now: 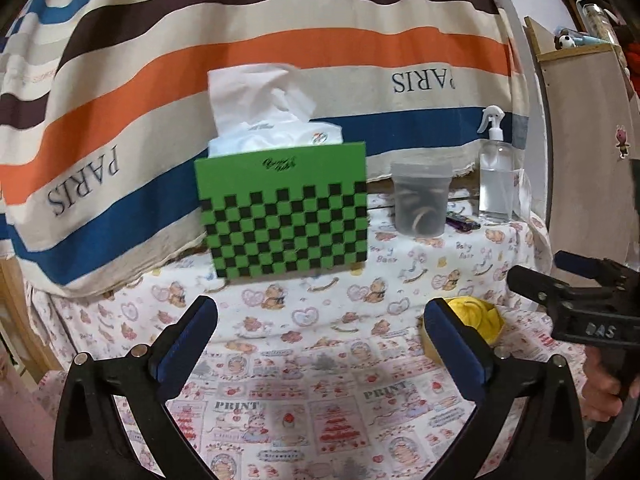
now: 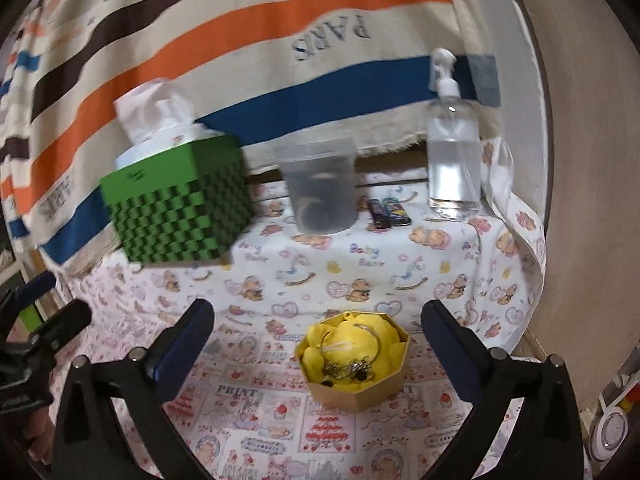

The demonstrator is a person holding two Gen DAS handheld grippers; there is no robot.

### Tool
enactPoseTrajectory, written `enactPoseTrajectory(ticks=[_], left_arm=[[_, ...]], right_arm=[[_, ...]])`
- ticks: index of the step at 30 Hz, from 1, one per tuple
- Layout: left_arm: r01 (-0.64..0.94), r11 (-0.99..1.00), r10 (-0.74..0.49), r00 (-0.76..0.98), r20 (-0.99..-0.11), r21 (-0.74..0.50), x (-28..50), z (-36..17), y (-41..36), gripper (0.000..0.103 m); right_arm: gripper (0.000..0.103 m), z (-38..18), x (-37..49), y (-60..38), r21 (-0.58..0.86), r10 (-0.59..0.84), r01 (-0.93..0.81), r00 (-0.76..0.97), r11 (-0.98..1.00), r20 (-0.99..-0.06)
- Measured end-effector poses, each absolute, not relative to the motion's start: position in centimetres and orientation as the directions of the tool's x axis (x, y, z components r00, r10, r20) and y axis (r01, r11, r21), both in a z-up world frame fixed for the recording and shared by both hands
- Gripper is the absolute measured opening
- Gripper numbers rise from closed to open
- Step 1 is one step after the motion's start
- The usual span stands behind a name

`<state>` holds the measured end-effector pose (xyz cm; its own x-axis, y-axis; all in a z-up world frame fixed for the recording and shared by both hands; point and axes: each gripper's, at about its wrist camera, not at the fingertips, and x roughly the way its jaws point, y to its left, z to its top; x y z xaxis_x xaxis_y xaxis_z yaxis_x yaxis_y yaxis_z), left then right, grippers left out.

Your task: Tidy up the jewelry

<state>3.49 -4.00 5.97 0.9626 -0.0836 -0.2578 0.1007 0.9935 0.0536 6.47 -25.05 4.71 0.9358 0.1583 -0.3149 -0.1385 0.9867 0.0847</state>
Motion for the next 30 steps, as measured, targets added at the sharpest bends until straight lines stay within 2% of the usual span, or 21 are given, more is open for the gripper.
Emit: enactPoseTrajectory(ticks=[3,5,11,14,24,30], left_arm=[[0.102,0.994,-0.089,0.955,-0.283,0.032,3.9,4.3,-3.5,0.103],[0.085,0.996,-0.076,0.953,-0.293,0.021,4.3,3.2,-3.1,0.103],[0.086,0.995,-0.067,0.951,-0.3,0.05,4.7,1.4,-2.9,0.103],[0.109,0.994,-0.109,0.932,-0.345,-0.019,5.0,0.9,-2.0,0.103],[0.055,0.998,-0.045,0.945,-0.323,0.021,5.5,-0.9,-1.9,0.103],[-0.002,1.0,-0.005,0.951,-0.309,-0.024,5.5,-0.8,-0.8,0.103]], right_arm=[[0.103,3.4,5.2,-24.4,0.056,0.124,-0.114,0.961,0.992,-0.246],[0.103,2.5,5.2,-24.5,0.06,0.126,-0.115,0.963,0.991,-0.239],[0.103,0.5,6.0,-24.8,0.111,0.142,-0.117,0.956,0.987,-0.255],[0.103,-0.1,6.0,-24.4,0.09,0.134,-0.115,0.958,0.989,-0.254],[0.103,-1.1,5.6,-22.7,0.027,0.116,-0.113,0.96,0.993,-0.254],[0.103,-1.1,6.0,-22.7,0.031,0.092,-0.087,0.958,0.996,-0.273]])
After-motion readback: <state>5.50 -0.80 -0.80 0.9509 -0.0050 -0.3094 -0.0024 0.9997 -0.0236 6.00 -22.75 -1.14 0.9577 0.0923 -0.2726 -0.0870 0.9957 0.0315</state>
